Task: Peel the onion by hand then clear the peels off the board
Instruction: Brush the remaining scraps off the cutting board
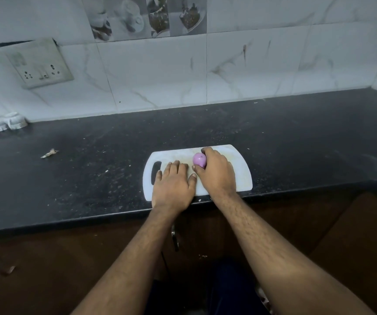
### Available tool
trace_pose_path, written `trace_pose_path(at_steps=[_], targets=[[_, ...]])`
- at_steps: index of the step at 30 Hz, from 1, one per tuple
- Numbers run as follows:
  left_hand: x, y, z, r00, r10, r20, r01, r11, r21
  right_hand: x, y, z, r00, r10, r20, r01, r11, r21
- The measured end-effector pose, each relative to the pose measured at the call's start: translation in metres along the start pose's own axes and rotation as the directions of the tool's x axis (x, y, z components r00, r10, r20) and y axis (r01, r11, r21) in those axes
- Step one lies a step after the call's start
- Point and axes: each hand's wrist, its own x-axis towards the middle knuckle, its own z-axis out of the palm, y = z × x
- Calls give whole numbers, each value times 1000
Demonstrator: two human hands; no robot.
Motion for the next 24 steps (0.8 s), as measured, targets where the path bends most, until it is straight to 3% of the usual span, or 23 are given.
trace_pose_path(at_steps=[4,14,24], targets=[[15,0,-3,999,7,45,-6,1000,-17,12,3,-2,997,67,39,-70,994,85],[24,6,-7,999,-28,-18,27,997,-68,18,-1,0,999,47,-25,-48,998,-45],[25,5,-7,997,-19,-70,12,996,-91,20,-2,6,999,22,-38,-24,998,-56]])
